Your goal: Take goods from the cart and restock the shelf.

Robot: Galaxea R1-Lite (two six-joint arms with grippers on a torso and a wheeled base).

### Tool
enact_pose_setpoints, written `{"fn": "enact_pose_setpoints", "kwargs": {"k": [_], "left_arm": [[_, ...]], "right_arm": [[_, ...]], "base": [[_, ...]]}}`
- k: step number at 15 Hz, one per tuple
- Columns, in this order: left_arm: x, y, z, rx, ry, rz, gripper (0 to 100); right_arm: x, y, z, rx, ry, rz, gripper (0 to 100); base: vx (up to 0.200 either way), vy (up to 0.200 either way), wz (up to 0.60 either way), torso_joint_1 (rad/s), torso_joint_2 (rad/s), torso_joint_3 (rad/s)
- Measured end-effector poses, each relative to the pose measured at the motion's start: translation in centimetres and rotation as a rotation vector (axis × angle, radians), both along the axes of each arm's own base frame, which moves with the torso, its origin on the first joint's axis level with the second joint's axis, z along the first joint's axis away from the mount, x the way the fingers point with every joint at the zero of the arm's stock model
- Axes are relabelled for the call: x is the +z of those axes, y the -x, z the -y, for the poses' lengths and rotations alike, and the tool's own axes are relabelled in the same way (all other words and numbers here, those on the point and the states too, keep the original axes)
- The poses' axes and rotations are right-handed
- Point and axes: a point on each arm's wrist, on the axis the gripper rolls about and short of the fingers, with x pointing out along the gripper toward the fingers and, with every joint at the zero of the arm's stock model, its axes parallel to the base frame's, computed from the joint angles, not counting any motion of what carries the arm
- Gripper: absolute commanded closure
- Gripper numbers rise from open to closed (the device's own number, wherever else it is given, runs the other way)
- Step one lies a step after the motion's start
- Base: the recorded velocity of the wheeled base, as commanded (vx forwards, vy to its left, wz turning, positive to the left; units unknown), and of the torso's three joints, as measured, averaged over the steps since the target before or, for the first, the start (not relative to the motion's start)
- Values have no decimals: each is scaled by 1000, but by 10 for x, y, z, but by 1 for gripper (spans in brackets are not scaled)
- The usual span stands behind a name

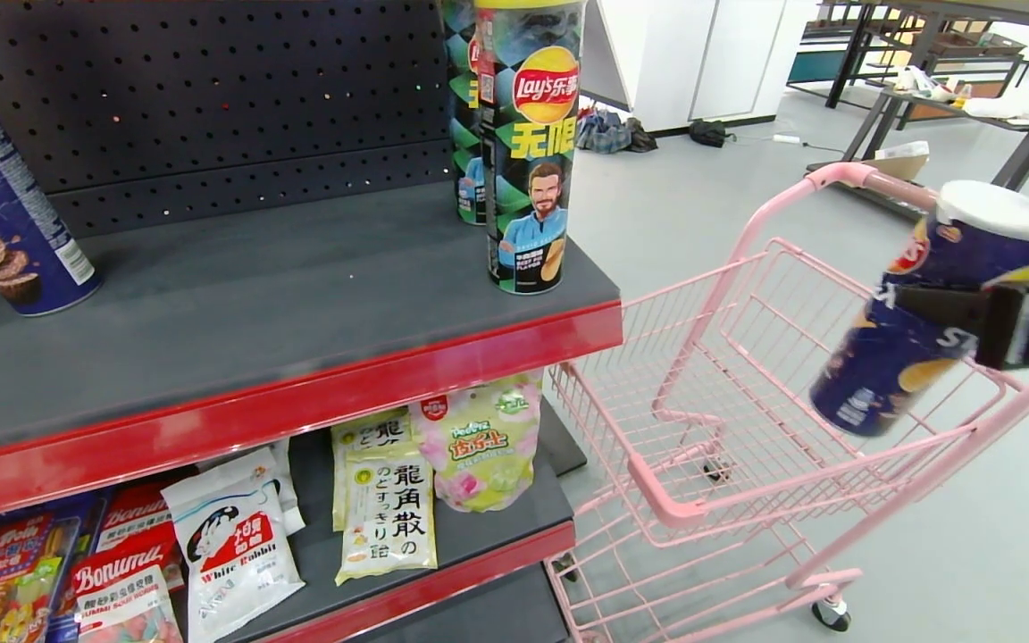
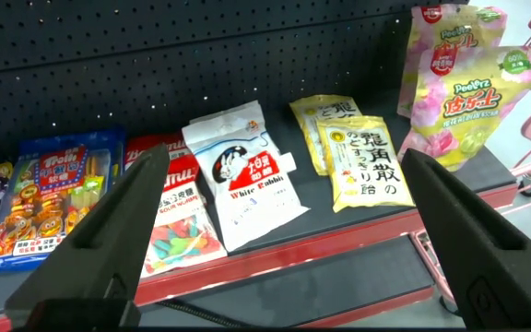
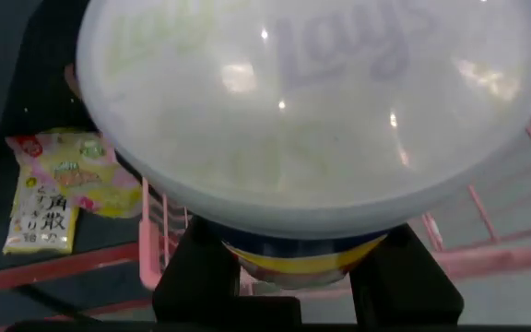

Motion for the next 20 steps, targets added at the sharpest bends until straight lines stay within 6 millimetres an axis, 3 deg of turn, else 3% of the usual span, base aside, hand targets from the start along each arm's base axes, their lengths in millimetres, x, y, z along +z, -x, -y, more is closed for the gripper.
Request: {"fn": "enact_pose_setpoints", "kwargs": {"k": [2,5,8,12,20], "left_arm": [[0,0,0,0,0,0,0],[0,0,0,0,0,0,0],[0,0,0,0,0,0,0],[0,0,0,0,0,-1,0],[0,0,0,0,0,0,0]], "right_arm": [[3,54,9,-28,14,-9,100],[-17,120,21,-80,74,2,100],[-44,154,26,-103,148,26,100],[-55,171,28,-115,147,73,100],[-55,174,28,-104,143,93,100]], "base": [[0,0,0,0,0,0],[0,0,0,0,0,0],[0,0,0,0,0,0],[0,0,0,10,-44,-27],[0,0,0,158,-499,-331]]}}
